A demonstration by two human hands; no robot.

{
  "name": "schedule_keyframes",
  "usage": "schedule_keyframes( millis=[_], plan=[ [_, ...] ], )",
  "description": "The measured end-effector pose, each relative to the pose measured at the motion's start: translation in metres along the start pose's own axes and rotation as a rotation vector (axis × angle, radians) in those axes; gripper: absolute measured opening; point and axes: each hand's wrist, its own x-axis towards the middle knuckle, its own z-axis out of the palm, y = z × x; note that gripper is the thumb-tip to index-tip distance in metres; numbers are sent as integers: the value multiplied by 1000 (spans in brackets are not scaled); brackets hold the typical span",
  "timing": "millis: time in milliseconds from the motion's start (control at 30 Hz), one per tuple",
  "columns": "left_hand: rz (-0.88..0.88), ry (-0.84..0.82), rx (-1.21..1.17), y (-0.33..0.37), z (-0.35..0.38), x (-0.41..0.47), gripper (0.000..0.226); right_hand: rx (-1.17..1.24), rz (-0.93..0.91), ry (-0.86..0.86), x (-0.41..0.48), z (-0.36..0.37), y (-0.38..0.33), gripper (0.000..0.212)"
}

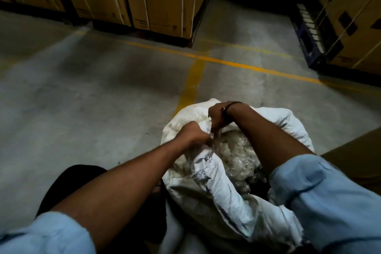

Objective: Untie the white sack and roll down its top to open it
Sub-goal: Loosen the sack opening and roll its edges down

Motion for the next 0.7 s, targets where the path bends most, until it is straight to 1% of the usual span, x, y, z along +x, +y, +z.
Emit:
schedule_keyframes(
  millis=[33, 67, 100, 133, 167, 200, 233, 267, 300, 333, 367, 400, 433, 467, 500, 533, 567, 600, 633, 700],
  plan=[
    [-75, -20, -209, -2, -1, 4, 37, -57, -22, 108, -2, 1, 0, 56],
    [-129, -55, -390, -5, -5, 8, 29, -79, -69, 244, -6, 5, 1, 62],
    [-143, -107, -520, -7, -9, 11, 25, -72, -143, 396, -11, 10, 2, 65],
    [-130, -203, -625, -10, -14, 11, 26, -89, -220, 560, -17, 19, 3, 65],
    [-102, -307, -705, -14, -19, 12, 25, -146, -276, 731, -22, 31, 1, 61],
    [-77, -380, -754, -20, -24, 9, 16, -224, -308, 896, -25, 45, -4, 55],
    [-79, -437, -769, -26, -27, 7, 18, -291, -320, 1025, -27, 59, -10, 48],
    [-96, -458, -787, -36, -30, 9, 32, -321, -316, 1096, -28, 71, -16, 45],
    [-111, -504, -781, -41, -32, 11, 38, -325, -302, 1104, -27, 78, -19, 44],
    [-120, -561, -756, -46, -33, 15, 35, -318, -289, 1070, -26, 81, -22, 42],
    [-125, -613, -694, -44, -33, 16, 28, -292, -274, 1001, -27, 79, -25, 38],
    [-133, -645, -589, -39, -32, 16, 21, -249, -251, 882, -28, 73, -26, 35],
    [-160, -627, -445, -32, -29, 14, 12, -211, -197, 717, -30, 64, -27, 34],
    [-175, -538, -280, -24, -23, 10, 18, -196, -120, 554, -33, 54, -30, 35],
    [-179, -416, -108, -19, -14, 6, 39, -199, -53, 436, -35, 46, -34, 35],
    [-179, -277, 35, -15, -3, 0, 66, -212, -15, 368, -34, 39, -39, 36],
    [-154, -142, 135, -14, 8, -7, 88, -215, 11, 310, -31, 32, -42, 39],
    [-125, -38, 146, -18, 18, -10, 95, -210, 31, 259, -29, 25, -46, 43],
    [-88, 38, 90, -22, 28, -11, 86, -197, 50, 225, -26, 19, -48, 46],
    [-65, 96, -131, -27, 29, -6, 54, -153, 92, 222, -21, 12, -46, 47]
  ],
)
